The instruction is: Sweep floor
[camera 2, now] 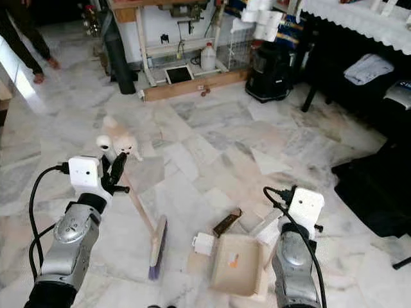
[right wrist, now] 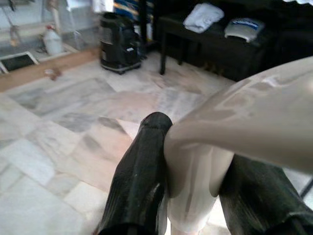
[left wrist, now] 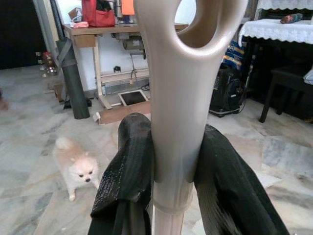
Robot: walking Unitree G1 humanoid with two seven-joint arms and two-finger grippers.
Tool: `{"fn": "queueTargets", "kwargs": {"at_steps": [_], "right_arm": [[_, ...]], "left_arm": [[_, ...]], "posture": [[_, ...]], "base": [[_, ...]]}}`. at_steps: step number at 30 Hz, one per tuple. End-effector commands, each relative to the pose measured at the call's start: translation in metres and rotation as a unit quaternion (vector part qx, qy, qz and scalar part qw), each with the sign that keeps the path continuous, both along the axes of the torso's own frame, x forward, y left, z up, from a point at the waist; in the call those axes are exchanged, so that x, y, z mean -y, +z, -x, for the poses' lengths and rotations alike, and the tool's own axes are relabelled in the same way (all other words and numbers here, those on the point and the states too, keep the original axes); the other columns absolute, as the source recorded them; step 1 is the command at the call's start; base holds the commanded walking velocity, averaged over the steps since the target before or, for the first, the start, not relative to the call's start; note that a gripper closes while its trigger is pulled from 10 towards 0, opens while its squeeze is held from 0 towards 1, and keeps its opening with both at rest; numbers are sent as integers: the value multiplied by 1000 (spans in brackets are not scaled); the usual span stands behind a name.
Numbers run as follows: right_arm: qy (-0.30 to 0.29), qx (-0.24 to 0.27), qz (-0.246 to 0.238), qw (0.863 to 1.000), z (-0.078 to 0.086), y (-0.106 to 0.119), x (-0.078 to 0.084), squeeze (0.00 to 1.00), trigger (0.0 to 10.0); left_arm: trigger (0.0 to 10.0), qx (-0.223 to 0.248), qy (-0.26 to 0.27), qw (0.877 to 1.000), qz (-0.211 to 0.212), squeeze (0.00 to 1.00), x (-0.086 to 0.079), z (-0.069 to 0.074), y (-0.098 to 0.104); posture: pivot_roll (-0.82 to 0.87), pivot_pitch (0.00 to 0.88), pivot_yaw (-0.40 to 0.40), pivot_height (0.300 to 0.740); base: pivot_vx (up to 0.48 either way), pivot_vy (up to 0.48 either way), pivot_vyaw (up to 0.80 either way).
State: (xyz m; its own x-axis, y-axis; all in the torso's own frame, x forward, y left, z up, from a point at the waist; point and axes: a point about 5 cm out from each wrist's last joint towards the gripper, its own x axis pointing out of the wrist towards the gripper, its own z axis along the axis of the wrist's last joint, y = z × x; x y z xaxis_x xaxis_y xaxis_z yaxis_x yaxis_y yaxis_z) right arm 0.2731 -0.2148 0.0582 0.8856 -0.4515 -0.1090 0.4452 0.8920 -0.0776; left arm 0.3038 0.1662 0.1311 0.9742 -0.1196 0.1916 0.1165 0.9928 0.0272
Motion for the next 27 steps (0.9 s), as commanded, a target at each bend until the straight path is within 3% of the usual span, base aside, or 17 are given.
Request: {"fn": "queueTargets", "kwargs": {"at_steps": [1, 13, 27], "right_arm": [[0, 16, 1, 1000, -1, 8, -1, 0, 10000], [-7, 5, -4, 1000, -1, 3, -2, 0, 10000], [-22, -10, 6, 1000, 3, -3, 7, 0, 10000]], "left_arm": [[10000, 23, -5, 1000, -4, 0, 1, 0, 10], [10000, 21, -11, 1000, -6, 0, 1, -1, 10], [10000, 28, -22, 999, -14, 0, 1, -19, 19]], "posture": [[29, 58, 11, 740], [38, 71, 13, 740], [37, 86, 15, 740]], "base": [[0, 0, 0], [0, 0, 0], [0, 0, 0]]}}
